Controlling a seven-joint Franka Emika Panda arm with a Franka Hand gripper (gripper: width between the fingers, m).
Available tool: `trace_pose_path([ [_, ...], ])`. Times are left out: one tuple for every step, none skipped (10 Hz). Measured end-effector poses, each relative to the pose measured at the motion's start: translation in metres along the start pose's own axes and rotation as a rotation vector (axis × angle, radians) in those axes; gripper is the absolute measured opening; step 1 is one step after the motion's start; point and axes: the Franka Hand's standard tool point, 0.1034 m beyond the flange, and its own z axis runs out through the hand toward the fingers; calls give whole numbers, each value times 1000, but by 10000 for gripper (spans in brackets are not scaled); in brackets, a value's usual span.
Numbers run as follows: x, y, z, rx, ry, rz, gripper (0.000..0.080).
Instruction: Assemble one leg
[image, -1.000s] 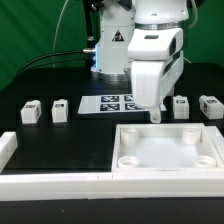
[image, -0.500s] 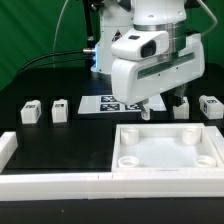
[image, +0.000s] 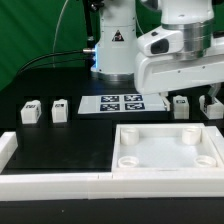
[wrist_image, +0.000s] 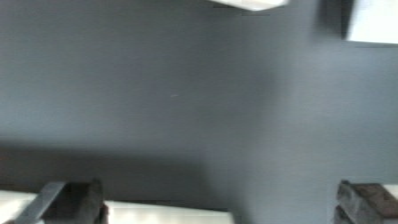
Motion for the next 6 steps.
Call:
trace_pose_path([
  [-3,-16,1,2,-3,9,649],
  [-6,-31,2,4,-4,11,649],
  [-8,-44,2,7,-4,16,649],
  [-10,-52,3,7,-5,3,649],
  [-12,-55,4,7,-6,-8,649],
  [-13,-53,4,0,-35,-11,649],
])
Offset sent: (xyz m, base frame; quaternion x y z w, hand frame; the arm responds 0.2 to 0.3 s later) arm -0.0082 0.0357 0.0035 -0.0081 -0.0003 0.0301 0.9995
